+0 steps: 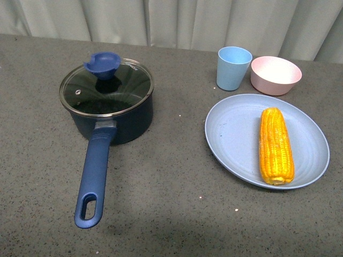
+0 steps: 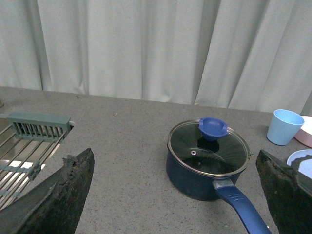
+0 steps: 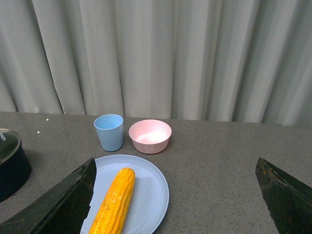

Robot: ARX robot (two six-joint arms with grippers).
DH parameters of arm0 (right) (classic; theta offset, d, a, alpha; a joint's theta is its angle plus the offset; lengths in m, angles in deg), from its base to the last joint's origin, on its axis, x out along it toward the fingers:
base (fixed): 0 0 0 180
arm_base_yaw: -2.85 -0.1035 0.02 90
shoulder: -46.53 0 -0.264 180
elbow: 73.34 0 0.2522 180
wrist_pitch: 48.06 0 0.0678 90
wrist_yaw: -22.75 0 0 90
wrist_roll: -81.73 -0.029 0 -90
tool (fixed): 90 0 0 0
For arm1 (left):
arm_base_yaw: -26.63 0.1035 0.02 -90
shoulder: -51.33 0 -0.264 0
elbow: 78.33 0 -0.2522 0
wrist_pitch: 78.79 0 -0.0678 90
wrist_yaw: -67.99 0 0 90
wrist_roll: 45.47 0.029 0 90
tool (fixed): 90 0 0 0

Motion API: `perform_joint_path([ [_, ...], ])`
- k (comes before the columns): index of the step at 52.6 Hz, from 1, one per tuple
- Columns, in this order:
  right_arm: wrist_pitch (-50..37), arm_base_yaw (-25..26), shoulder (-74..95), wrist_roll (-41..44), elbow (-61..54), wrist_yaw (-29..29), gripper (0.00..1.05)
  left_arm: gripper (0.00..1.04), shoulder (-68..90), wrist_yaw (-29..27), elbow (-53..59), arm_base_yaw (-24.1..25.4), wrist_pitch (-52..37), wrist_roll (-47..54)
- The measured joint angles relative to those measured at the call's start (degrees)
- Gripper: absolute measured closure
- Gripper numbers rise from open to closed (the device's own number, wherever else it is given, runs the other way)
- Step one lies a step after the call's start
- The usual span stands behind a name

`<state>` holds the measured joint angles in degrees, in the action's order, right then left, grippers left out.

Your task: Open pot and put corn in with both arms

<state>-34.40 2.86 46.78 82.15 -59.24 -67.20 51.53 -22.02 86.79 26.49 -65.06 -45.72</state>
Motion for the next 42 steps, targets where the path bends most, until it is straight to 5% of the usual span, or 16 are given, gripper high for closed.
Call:
perform_joint_path([
  [42,0.0,0.0,0.0,0.0,0.0,0.0,0.09,0.06,0.0,0.0,0.0,0.0,0.0,0.0],
])
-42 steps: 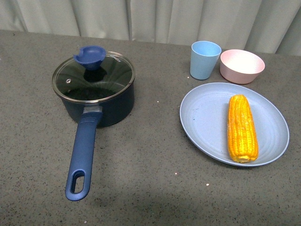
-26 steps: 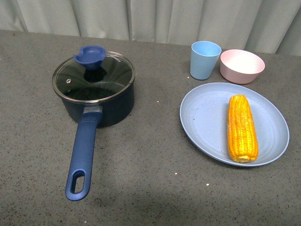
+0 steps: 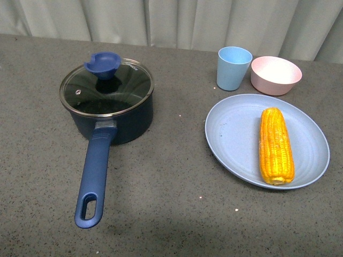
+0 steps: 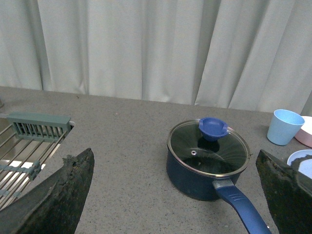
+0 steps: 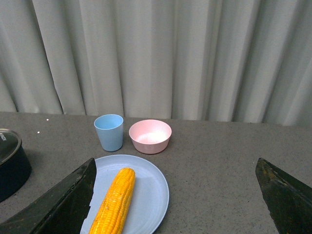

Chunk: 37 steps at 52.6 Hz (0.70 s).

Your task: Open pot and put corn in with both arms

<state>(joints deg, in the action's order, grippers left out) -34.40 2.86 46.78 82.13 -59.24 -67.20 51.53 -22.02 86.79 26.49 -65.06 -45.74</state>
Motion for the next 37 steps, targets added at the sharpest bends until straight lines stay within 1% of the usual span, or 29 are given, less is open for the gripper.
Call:
perform_joint_path([
  [37,0.0,0.0,0.0,0.0,0.0,0.0,0.09,0.06,0.0,0.0,0.0,0.0,0.0,0.0],
])
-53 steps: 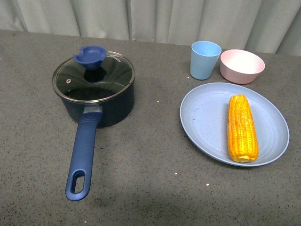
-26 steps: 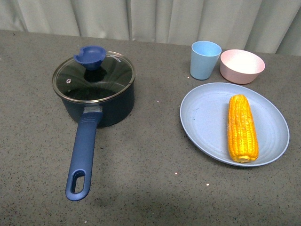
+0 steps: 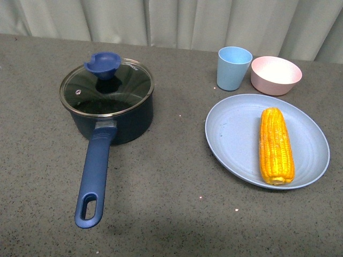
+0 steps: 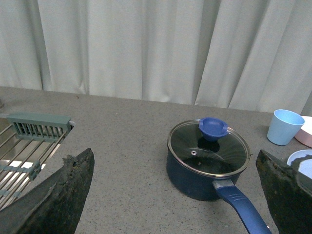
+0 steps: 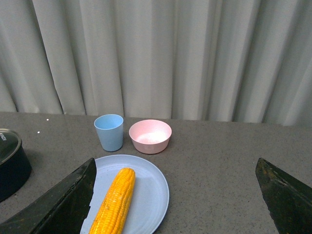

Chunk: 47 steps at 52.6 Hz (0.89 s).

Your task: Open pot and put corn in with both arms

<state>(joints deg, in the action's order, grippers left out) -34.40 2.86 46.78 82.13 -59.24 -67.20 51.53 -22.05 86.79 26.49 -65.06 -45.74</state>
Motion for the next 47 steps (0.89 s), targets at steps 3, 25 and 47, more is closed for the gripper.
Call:
perform_joint_path([
  [3,0.0,0.0,0.0,0.0,0.0,0.0,0.09,0.06,0.0,0.0,0.0,0.0,0.0,0.0],
  [25,0.0,0.0,0.0,0.0,0.0,0.0,0.09,0.06,26.8,-14.7,-0.4,-4.7,-23.1,-4.5],
  [47,0.0,0.0,0.0,0.0,0.0,0.0,0.09,0.06,81.6,-11.8,-16.3,-8.1,-60.7,-9.4],
])
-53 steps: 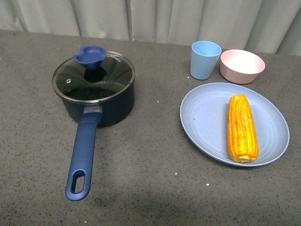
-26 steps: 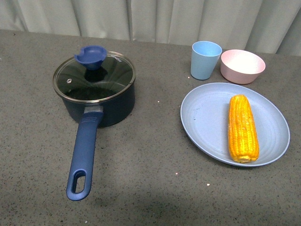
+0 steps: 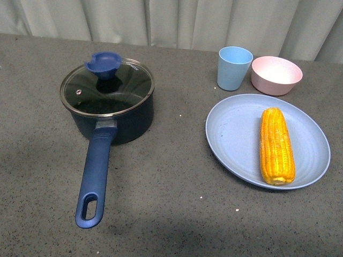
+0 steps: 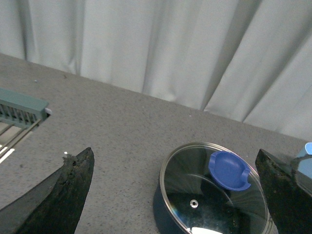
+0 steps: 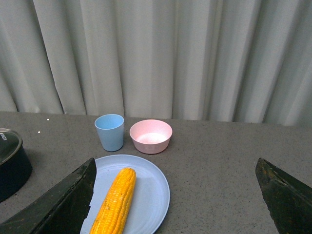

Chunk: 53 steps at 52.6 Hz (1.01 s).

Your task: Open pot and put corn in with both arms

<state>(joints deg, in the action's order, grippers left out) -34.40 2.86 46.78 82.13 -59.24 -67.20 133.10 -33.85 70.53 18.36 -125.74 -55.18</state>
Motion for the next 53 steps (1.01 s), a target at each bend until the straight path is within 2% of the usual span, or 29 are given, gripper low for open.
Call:
perform_joint_path([
  [10,0.0,0.0,0.0,0.0,0.0,0.0,0.09,0.06,16.9,4.4,-11.3,-2.8,-2.0,-0.4],
  [16,0.0,0.0,0.0,0.0,0.0,0.0,0.09,0.06,22.5,4.6,-15.9,-3.7,-1.5,0.4],
  [40,0.0,0.0,0.0,0.0,0.0,0.0,0.09,0.06,35.5,7.9,-26.3,-5.8,-1.3,5.5],
  [53,0.0,0.0,0.0,0.0,0.0,0.0,0.09,0.06,40.2,6.8,-29.6,-6.5,-1.5,8.1],
])
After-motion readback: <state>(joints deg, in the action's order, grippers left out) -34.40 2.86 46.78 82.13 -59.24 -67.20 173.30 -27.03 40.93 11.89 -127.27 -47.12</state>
